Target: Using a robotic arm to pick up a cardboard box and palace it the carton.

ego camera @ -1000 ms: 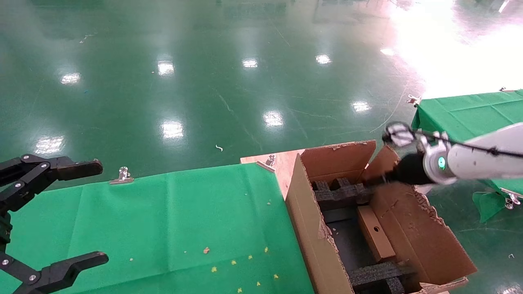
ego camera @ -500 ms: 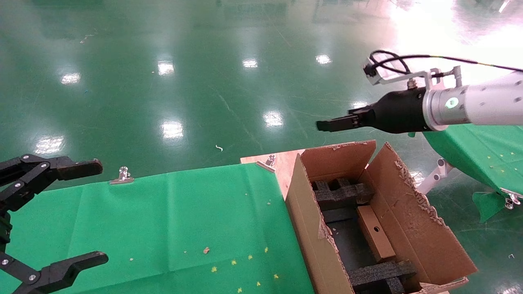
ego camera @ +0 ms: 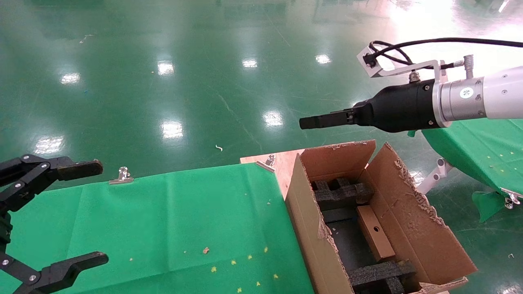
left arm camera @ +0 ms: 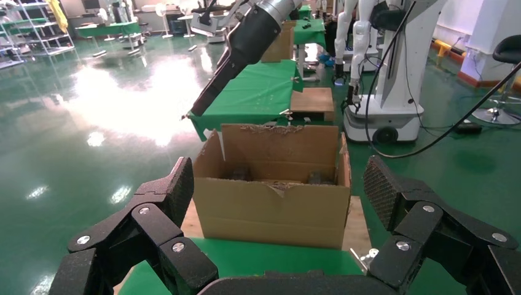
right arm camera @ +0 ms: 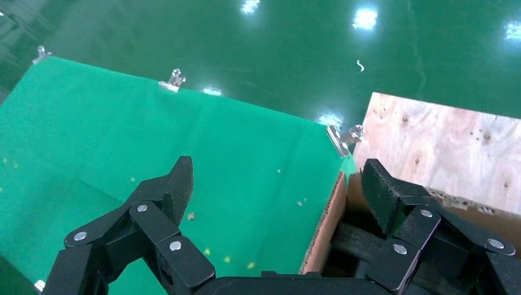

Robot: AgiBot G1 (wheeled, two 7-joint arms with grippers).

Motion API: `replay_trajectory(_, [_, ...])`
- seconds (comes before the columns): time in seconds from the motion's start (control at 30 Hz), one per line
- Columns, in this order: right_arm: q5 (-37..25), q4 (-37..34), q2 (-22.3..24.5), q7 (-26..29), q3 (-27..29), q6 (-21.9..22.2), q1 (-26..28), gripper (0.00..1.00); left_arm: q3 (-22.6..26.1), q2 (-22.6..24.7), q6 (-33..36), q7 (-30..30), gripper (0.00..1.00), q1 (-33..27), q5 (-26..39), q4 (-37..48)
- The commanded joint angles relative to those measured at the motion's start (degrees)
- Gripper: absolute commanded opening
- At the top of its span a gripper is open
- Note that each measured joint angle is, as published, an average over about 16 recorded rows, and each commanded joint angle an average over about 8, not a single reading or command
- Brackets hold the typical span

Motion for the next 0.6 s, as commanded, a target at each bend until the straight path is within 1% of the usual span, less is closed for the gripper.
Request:
replay_trajectory(0.03, [-0.5, -0.1, 0.0, 0.3, -0.2, 0.2, 0.0, 1.0, 0.0, 0.0, 0.0, 0.0, 1.0, 0.0, 0.0, 0.0])
replay_trajectory(0.2, [1.1, 0.7, -0.1, -2.3, 1.6, -0.5, -1.9, 1.0, 0.0, 0.0, 0.0, 0.0, 1.0, 0.0, 0.0, 0.0])
replay_trajectory(0.6, [7.9, 3.9, -0.7, -13.1, 8.9, -3.7, -9.7, 1.0, 0.0, 0.0, 0.0, 0.0, 1.0, 0.0, 0.0, 0.0])
